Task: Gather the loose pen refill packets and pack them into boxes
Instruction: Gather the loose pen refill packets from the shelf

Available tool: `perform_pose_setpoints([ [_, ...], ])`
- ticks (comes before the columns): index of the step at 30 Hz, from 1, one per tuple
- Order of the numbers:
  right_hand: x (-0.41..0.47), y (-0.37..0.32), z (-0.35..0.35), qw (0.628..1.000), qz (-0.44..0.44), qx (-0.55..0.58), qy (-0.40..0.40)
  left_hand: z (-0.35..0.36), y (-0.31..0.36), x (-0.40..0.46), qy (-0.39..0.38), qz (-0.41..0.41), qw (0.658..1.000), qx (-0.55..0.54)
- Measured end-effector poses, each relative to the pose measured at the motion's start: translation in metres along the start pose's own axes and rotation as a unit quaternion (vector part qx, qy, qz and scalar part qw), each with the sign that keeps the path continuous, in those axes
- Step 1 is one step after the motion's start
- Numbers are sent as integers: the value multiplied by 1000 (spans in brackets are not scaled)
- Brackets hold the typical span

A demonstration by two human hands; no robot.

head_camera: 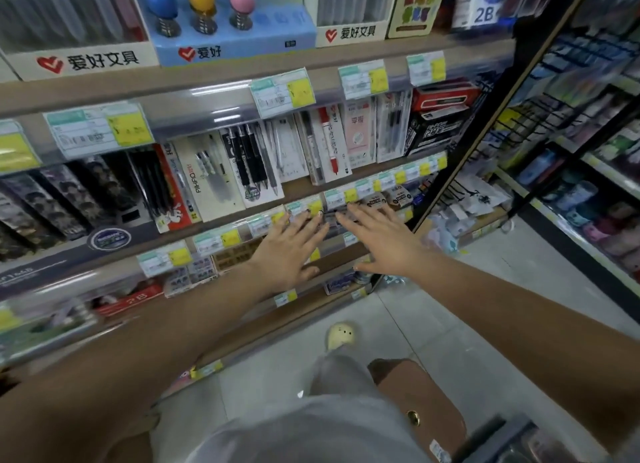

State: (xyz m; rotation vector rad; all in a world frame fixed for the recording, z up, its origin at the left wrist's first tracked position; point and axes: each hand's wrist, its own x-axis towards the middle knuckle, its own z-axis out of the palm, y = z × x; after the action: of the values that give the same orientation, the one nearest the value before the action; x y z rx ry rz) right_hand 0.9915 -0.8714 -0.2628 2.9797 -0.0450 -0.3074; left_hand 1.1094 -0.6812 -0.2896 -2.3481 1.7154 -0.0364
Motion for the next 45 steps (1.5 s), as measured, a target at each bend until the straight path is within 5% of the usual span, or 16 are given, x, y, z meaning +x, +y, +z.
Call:
perform_pose_setpoints([
  [17,63,41,92,991,-123,-46,-22,77,25,47,-12,16,1000,-16],
  [28,142,86,184,997,-71,-11,26,175,-3,130,0,-104,979,-174],
  [34,182,95,218,990,-59,-2,131,195,-18,174,84,-138,981,-103],
  [45,180,116,201,981,-112,29,153,186,13,170,128,-297,945,-56],
])
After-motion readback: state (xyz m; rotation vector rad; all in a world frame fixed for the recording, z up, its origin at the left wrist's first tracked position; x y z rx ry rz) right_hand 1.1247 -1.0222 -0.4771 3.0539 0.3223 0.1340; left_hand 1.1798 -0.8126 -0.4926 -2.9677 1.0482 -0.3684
